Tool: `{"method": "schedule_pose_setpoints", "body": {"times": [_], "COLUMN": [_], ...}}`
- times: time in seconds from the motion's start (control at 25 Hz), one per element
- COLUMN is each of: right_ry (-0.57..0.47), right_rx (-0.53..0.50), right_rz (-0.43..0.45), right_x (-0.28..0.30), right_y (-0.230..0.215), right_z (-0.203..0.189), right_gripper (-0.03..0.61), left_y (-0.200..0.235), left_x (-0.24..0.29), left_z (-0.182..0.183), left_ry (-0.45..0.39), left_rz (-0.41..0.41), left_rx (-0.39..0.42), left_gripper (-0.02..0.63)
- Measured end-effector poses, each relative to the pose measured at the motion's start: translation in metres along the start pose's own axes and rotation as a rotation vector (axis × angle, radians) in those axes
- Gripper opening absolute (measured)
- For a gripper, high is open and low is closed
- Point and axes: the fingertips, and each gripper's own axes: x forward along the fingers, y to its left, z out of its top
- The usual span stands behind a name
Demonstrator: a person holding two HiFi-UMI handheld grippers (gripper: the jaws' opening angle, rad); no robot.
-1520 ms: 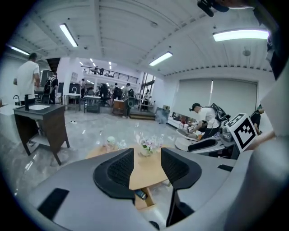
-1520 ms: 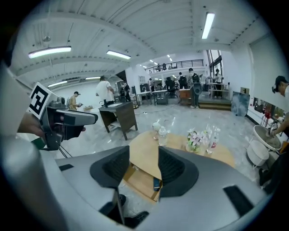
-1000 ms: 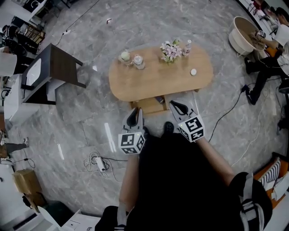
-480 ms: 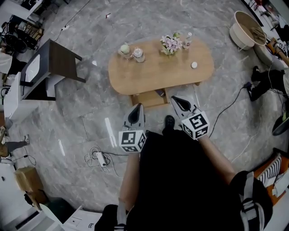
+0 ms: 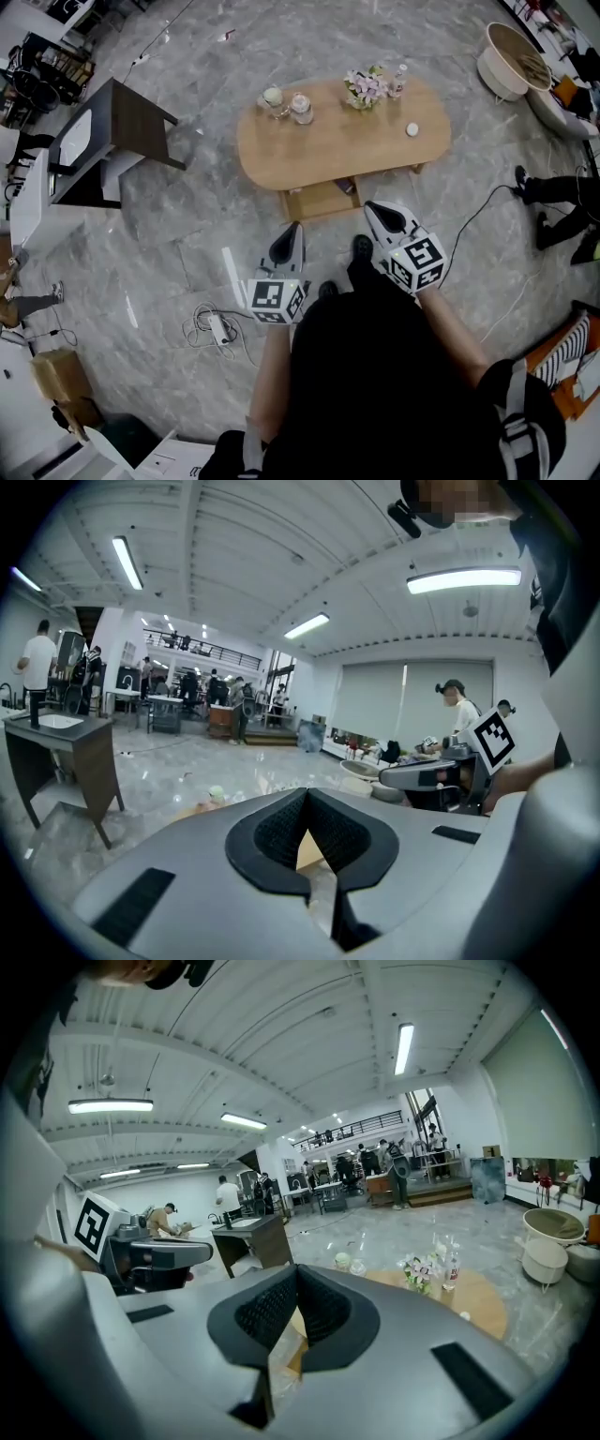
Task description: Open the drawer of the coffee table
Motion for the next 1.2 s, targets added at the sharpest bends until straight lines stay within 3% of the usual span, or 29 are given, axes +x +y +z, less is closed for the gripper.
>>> {"method": "schedule_pose_setpoints", "body": {"times": [0.32, 0.56, 1.0, 1.2], "right_ry": [-0.025, -0.056, -0.064, -0.072], "right_rx": [-0.022, -0.022, -0.042, -0.063], "right_rz": [0.084, 0.053, -0.02, 0.003], "right_x": [-0.017, -0.045, -0.096, -0.095], "right_y": [0.094, 0.14, 0.182, 0.186], "right_z": [-0.007, -0.012, -0.023, -0.018], "right_gripper": [0.012, 0.012, 0.012, 0.012], "left_y": [0.011, 0.003, -0.02, -0.024], "left_x": [-0.072, -0.117, -0.169, -0.178], "left_z": [-0.023, -0.027, -0.031, -0.027], "left_ry": [0.008, -0.029, -0.047, -0.062], "left_rz": [-0.033, -0.079, -0.138, -0.134], "left_rx": [-0.031, -0.035, -0.02, -0.002], "left_gripper": [0.014, 0.014, 0.014, 0.014]}}
